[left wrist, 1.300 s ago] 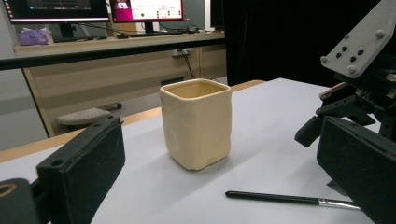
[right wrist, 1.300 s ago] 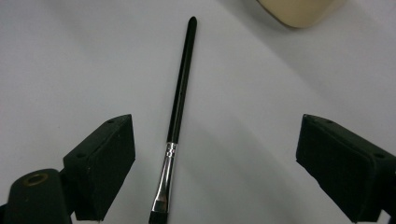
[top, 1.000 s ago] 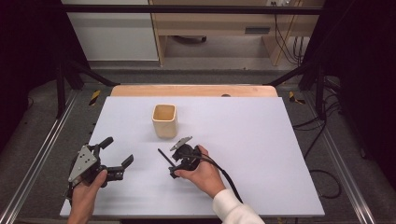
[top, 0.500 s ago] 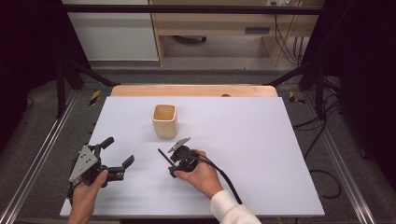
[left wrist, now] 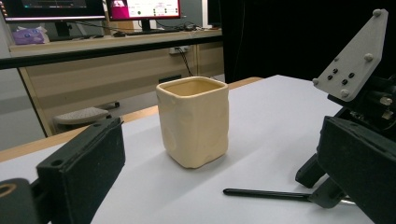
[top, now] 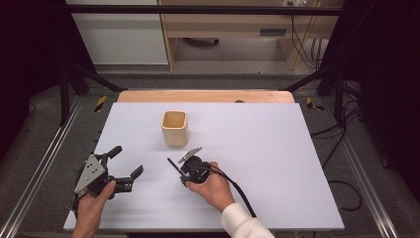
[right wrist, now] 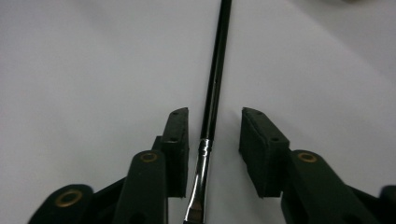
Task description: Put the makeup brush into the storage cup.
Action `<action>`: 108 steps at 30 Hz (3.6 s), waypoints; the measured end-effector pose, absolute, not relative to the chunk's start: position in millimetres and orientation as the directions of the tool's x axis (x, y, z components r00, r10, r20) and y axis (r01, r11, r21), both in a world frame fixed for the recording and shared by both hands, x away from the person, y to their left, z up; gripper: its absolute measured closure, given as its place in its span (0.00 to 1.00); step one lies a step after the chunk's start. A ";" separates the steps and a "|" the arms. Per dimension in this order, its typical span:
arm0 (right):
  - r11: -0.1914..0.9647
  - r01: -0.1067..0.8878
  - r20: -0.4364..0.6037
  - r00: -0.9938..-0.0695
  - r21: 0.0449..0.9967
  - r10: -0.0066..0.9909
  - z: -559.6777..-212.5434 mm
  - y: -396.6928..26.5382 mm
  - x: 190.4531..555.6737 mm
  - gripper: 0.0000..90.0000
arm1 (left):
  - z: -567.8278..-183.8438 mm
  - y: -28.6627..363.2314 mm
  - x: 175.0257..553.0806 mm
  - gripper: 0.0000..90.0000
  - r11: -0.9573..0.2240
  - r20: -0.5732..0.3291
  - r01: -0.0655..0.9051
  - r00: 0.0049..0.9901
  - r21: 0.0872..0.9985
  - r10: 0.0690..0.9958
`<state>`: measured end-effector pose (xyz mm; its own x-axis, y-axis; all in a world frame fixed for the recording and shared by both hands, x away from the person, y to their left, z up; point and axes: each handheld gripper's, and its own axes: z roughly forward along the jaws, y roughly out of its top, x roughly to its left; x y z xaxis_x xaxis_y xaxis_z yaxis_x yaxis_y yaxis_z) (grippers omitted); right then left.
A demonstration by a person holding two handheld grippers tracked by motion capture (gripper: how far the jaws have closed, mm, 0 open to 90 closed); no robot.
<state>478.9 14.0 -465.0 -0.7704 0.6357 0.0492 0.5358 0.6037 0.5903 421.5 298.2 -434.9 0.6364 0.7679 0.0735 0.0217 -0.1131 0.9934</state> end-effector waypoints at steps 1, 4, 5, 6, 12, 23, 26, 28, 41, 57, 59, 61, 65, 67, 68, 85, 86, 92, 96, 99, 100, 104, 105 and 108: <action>0.604 0.536 0.045 -0.769 0.590 0.638 -464.9 13.3 479.2 0.74 | -434.9 298.2 421.5 0.01 -0.112 0.073 0.021 0.636 0.993 0.768; 0.608 0.525 0.023 -0.768 0.596 0.640 -465.5 13.8 477.1 0.81 | -435.0 298.0 421.6 0.01 -0.113 0.074 0.022 0.637 0.993 0.768; 0.615 0.516 0.014 -0.772 0.597 0.635 -465.8 13.6 476.9 0.83 | -435.0 298.0 421.6 0.01 -0.113 0.074 0.022 0.637 0.993 0.768; 0.615 0.510 0.006 -0.773 0.601 0.635 -466.0 13.8 476.5 0.85 | -435.1 297.7 421.6 0.01 -0.114 0.075 0.021 0.637 0.993 0.768; 0.636 0.488 -0.019 -0.784 0.597 0.620 -465.8 15.8 473.7 0.93 | -435.2 297.4 421.7 0.01 -0.120 0.077 0.023 0.638 0.993 0.766; 0.647 0.466 -0.026 -0.799 0.603 0.600 -465.2 12.7 473.2 0.93 | -435.5 296.5 422.9 0.01 -0.110 0.068 0.026 0.642 0.994 0.764; 0.644 0.458 -0.022 -0.804 0.612 0.594 -461.3 8.7 473.1 0.93 | -434.3 295.8 420.8 0.01 -0.113 0.072 0.022 0.642 0.993 0.764; 0.648 0.455 -0.027 -0.806 0.611 0.591 -460.0 6.8 473.3 0.93 | -433.7 295.0 420.1 0.01 -0.114 0.074 0.021 0.641 0.993 0.764; 0.656 0.456 0.020 -0.830 0.602 0.558 -439.1 -31.5 478.9 0.93 | -421.2 286.9 419.4 0.01 -0.192 0.152 -0.001 0.613 0.981 0.775; 0.734 0.447 0.018 -0.860 0.511 0.510 -410.2 -70.5 494.3 0.93 | -402.5 236.1 431.2 0.03 -0.419 0.333 -0.041 0.678 0.907 0.655; 0.740 0.447 0.026 -0.863 0.503 0.504 -407.5 -73.2 494.9 0.93 | -400.2 226.7 431.1 0.03 -0.439 0.356 -0.062 0.691 0.896 0.629; 0.754 0.433 0.010 -0.870 0.494 0.493 -405.2 -74.4 494.9 0.93 | -397.1 218.1 428.9 0.04 -0.468 0.399 -0.099 0.691 0.878 0.603; 0.746 0.437 0.003 -0.864 0.502 0.504 -396.4 -74.1 495.5 0.93 | -392.8 203.9 426.9 0.04 -0.500 0.440 -0.136 0.698 0.855 0.564; 0.747 0.435 -0.001 -0.864 0.503 0.504 -391.6 -73.5 495.9 0.93 | -391.4 198.4 426.6 0.04 -0.519 0.454 -0.141 0.704 0.843 0.546; 0.749 0.429 -0.008 -0.865 0.505 0.501 -387.2 -73.3 496.8 0.93 | -390.7 193.9 426.0 0.04 -0.535 0.467 -0.149 0.709 0.832 0.529; 0.775 0.415 -0.027 -0.874 0.477 0.485 -369.4 -72.8 495.9 0.93 | -397.8 175.7 426.7 0.04 -0.621 0.515 -0.150 0.720 0.769 0.464; 0.778 0.411 -0.028 -0.876 0.475 0.481 -368.7 -72.3 495.7 0.93 | -398.5 174.3 426.6 0.04 -0.629 0.520 -0.151 0.721 0.763 0.458; 0.785 0.418 -0.026 -0.876 0.458 0.482 -367.7 -71.0 495.6 0.93 | -404.3 164.0 426.0 0.04 -0.668 0.556 -0.169 0.717 0.724 0.420; 0.792 0.418 -0.030 -0.877 0.446 0.480 -366.9 -70.5 495.7 0.93 | -407.2 155.6 424.4 0.05 -0.687 0.580 -0.191 0.714 0.701 0.392; 0.794 0.417 -0.031 -0.878 0.442 0.478 -365.4 -69.4 495.1 0.93 | -409.9 149.0 423.5 0.06 -0.696 0.591 -0.204 0.714 0.688 0.375; 0.795 0.416 -0.030 -0.879 0.441 0.476 -364.8 -69.1 495.0 0.93 | -410.9 147.4 423.6 0.06 -0.697 0.591 -0.205 0.716 0.687 0.373; 0.796 0.419 -0.025 -0.879 0.437 0.476 -363.2 -67.8 494.9 0.93 | -416.1 140.9 425.1 0.08 -0.712 0.608 -0.214 0.708 0.669 0.359; 0.794 0.419 -0.021 -0.879 0.440 0.476 -362.9 -67.4 494.9 0.93 | -416.1 140.9 425.1 0.08 -0.712 0.608 -0.214 0.708 0.669 0.359; 0.799 0.416 -0.019 -0.883 0.434 0.470 -362.4 -66.0 495.1 0.93 | -421.0 131.7 426.7 0.13 -0.728 0.618 -0.221 0.711 0.649 0.336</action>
<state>495.1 -66.0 -362.4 -0.8826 0.4697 -0.0189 0.4159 0.7991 0.4341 426.7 131.7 -421.0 0.7105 0.3358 0.6184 -0.2206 -0.7282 0.6489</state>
